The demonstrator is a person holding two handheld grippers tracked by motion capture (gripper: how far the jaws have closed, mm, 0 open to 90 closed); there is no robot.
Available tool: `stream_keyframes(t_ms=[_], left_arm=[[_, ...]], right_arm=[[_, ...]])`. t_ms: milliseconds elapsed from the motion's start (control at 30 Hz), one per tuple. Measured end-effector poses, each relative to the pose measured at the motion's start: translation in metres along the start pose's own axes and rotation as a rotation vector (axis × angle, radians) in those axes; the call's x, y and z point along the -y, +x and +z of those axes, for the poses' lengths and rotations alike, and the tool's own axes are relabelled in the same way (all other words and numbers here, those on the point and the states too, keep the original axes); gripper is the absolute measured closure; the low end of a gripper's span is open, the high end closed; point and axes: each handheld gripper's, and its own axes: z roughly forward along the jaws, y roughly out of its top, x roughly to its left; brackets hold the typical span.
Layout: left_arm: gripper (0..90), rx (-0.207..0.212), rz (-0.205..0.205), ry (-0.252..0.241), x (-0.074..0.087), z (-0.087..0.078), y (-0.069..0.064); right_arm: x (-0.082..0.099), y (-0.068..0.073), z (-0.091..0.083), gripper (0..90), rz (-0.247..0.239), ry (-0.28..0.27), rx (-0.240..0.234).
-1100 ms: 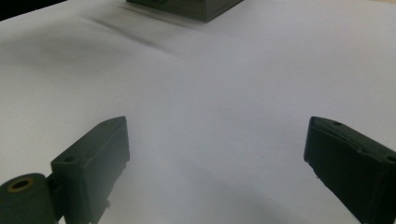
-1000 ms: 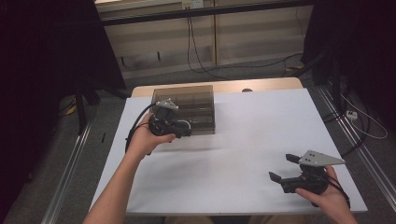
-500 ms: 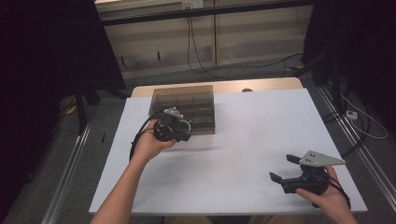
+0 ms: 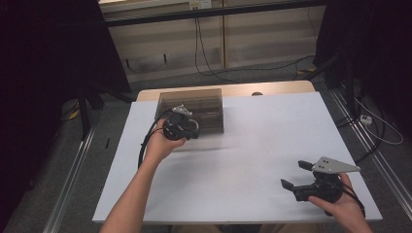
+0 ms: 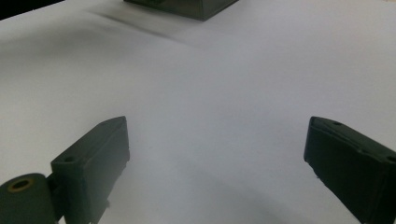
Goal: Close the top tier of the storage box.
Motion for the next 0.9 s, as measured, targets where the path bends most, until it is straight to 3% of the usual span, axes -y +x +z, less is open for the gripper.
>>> stream_keyframes(t_ms=[167,367,433,500,567,600,667,733,800,900], left_arm=[[90.0,-0.016,-0.037,-0.018,0.001,0.003,0.015],[90.0,-0.034,-0.083,-0.074,0.001,0.009,0.027],[90.0,-0.018,-0.100,-0.098,0.000,0.010,0.030],[90.0,-0.032,-0.104,-0.131,-0.003,0.011,0.028],[90.0,-0.055,-0.077,-0.128,-0.004,0.011,0.024],[89.9,-0.046,-0.076,-0.131,-0.004,0.010,0.023],[81.0,0.005,-0.099,-0.158,-0.001,0.006,0.019],[74.7,0.008,-0.080,-0.161,0.005,-0.001,0.012],[66.6,0.024,-0.093,-0.172,0.013,-0.008,0.006],[57.2,0.036,-0.080,-0.192,0.030,-0.020,-0.001]], right_arm=[[0.001,-0.001,0.000,6.4,-0.004,0.004,0.001],[0.001,-0.001,-0.001,6.4,0.005,0.001,0.003],[0.002,-0.001,-0.001,6.4,0.006,0.000,0.002],[0.003,-0.001,-0.002,6.4,0.003,0.003,0.003],[0.003,-0.001,-0.003,6.4,0.007,0.001,0.009],[0.003,-0.002,-0.004,6.3,0.005,-0.001,0.010],[0.003,-0.002,-0.004,6.4,0.006,-0.002,0.008],[0.003,-0.002,-0.005,6.4,0.005,-0.003,0.011],[0.003,-0.002,-0.005,6.4,0.006,0.000,0.013],[0.004,-0.002,-0.005,6.4,0.007,0.002,0.012]])
